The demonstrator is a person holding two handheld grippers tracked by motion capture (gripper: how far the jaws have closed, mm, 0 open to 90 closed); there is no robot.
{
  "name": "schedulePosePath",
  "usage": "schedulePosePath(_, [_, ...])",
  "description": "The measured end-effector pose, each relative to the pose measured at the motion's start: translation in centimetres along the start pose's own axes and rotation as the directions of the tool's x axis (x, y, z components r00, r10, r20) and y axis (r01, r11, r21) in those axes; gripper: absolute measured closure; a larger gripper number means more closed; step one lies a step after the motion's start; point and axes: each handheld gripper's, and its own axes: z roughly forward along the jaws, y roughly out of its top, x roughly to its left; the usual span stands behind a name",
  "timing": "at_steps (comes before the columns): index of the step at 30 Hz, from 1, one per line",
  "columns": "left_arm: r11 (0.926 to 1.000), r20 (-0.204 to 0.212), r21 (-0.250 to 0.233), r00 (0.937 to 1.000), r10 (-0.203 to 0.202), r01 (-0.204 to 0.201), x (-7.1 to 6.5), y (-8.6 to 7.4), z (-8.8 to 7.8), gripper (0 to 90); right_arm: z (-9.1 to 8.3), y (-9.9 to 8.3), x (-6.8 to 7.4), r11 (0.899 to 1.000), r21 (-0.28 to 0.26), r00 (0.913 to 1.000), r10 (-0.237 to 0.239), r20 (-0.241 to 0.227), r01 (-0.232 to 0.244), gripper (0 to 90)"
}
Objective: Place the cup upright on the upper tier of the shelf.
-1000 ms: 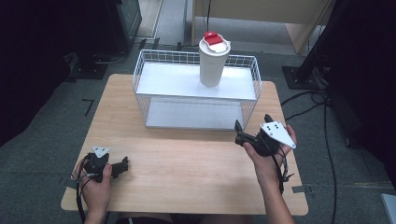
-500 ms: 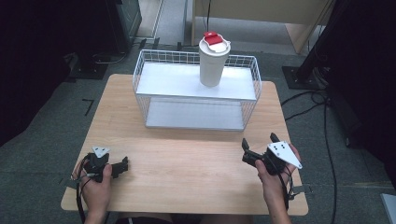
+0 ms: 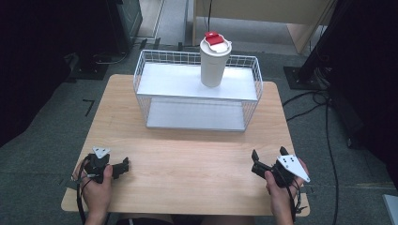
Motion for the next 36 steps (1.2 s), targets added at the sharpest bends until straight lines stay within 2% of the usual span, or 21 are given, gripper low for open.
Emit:
schedulePosePath(11, [1.0000, 0.000, 0.000, 1.0000, 0.000, 0.000, 0.0, 0.0, 0.0, 0.0, -0.9, -1.9, -2.7, 0.998, 0.055, 0.9976, -0.009, 0.069, 0.005, 0.0])
schedulePosePath(16, [1.0000, 0.000, 0.000, 1.0000, 0.000, 0.000, 0.0, 0.0, 0.0, 0.0, -1.5, -3.0, -4.4, 0.996, 0.089, 0.9935, -0.006, 0.114, -0.004, 0.0])
schedulePosePath(23, [1.0000, 0.000, 0.000, 1.0000, 0.000, 0.000, 0.0, 0.0, 0.0, 0.0, -2.0, -4.2, -6.4, 0.991, 0.135, 0.9880, -0.022, 0.153, 0.001, 0.0])
schedulePosePath(29, [1.0000, 0.000, 0.000, 1.0000, 0.000, 0.000, 0.0, 0.0, 0.0, 0.0, -1.8, -5.0, -7.4, 0.980, 0.197, 0.9871, -0.027, 0.158, -0.005, 0.0])
schedulePosePath(31, [1.0000, 0.000, 0.000, 1.0000, 0.000, 0.000, 0.0, 0.0, 0.0, 0.0, -1.6, -5.3, -7.5, 0.971, 0.239, 0.9868, -0.036, 0.158, -0.003, 0.0])
schedulePosePath(34, [1.0000, 0.000, 0.000, 1.0000, 0.000, 0.000, 0.0, 0.0, 0.0, 0.0, -1.5, -5.7, -7.6, 0.961, 0.275, 0.9807, -0.064, 0.185, 0.011, 0.0])
schedulePosePath(36, [1.0000, 0.000, 0.000, 1.0000, 0.000, 0.000, 0.0, 0.0, 0.0, 0.0, -1.5, -5.7, -7.8, 0.957, 0.289, 0.9852, -0.037, 0.167, -0.013, 0.1])
